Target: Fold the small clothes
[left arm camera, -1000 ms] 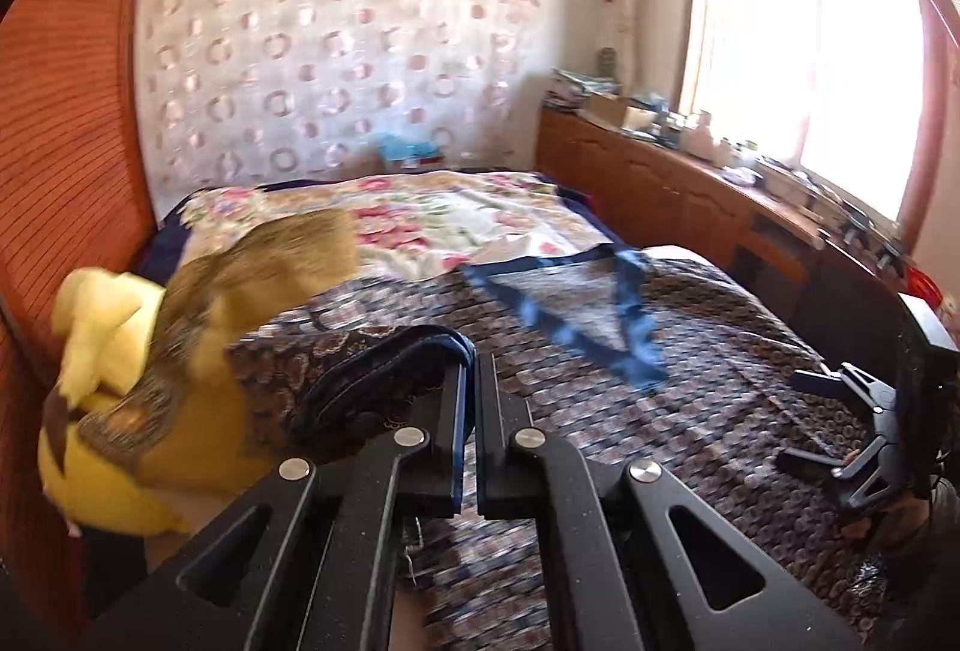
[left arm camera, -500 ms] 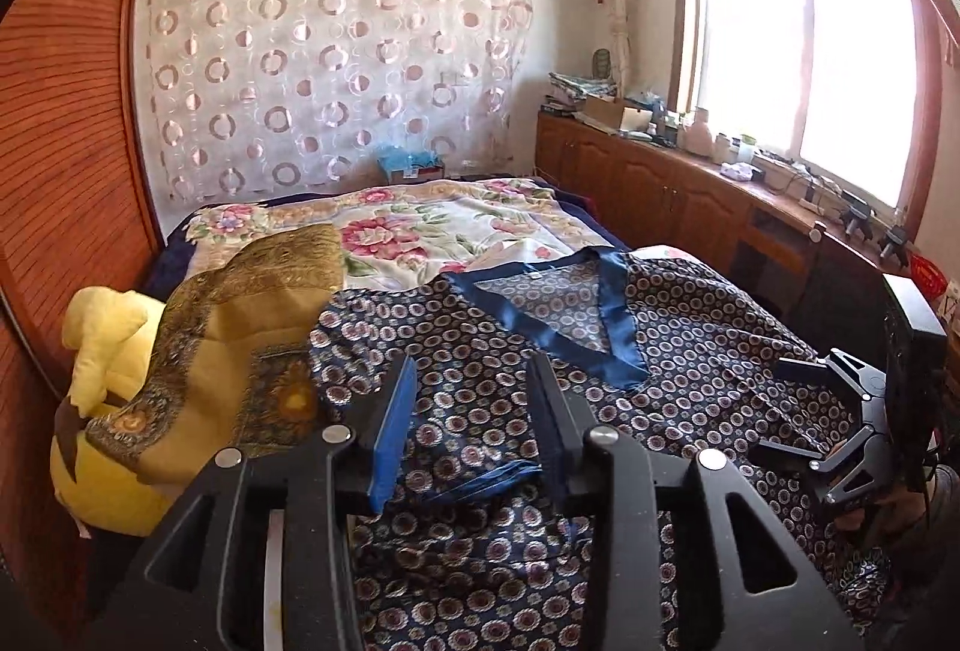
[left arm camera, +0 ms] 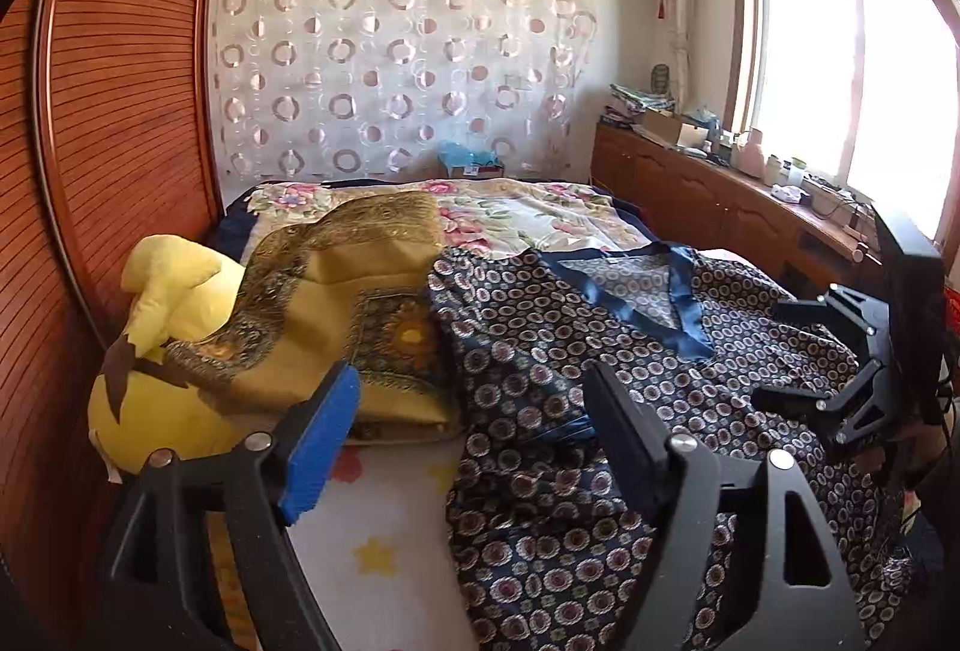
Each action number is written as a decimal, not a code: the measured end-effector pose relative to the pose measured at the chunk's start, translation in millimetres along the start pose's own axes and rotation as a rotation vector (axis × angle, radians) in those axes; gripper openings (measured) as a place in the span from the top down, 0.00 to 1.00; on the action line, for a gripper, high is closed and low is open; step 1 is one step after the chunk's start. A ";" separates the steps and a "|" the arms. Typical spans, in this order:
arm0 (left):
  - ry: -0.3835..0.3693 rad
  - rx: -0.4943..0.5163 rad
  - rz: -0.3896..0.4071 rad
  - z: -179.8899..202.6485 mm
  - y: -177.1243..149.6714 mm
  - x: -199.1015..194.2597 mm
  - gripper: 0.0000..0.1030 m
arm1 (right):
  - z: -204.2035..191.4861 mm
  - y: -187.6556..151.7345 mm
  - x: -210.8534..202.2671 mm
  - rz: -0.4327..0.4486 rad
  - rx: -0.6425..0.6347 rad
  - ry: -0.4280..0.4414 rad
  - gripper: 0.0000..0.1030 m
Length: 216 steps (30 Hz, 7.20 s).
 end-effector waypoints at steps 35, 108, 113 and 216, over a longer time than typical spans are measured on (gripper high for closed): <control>0.062 -0.074 -0.048 -38.5 -31.7 15.4 0.24 | 31.3 84.2 161.1 -0.140 -0.095 -0.019 0.42; 0.033 0.138 -0.218 13.7 -44.6 82.7 0.54 | 128.7 -50.3 92.9 -0.236 0.161 -0.031 0.29; 0.076 0.142 -0.233 6.8 -53.6 93.1 0.55 | 128.9 -50.4 92.8 -0.236 0.161 -0.031 0.29; 0.069 0.006 -0.095 21.2 -50.6 34.1 0.71 | 227.1 -186.5 -46.1 -0.280 0.321 -0.282 0.98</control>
Point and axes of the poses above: each gripper's, at about its wrist camera, not at the fingertips, and x roughly the way its jaws point, z to its right, y to its top, the point moved 3 cm from there along x, roughly the way its jaws point, and after that the axes turned 13 degrees about -x, right-handed, at the moved point
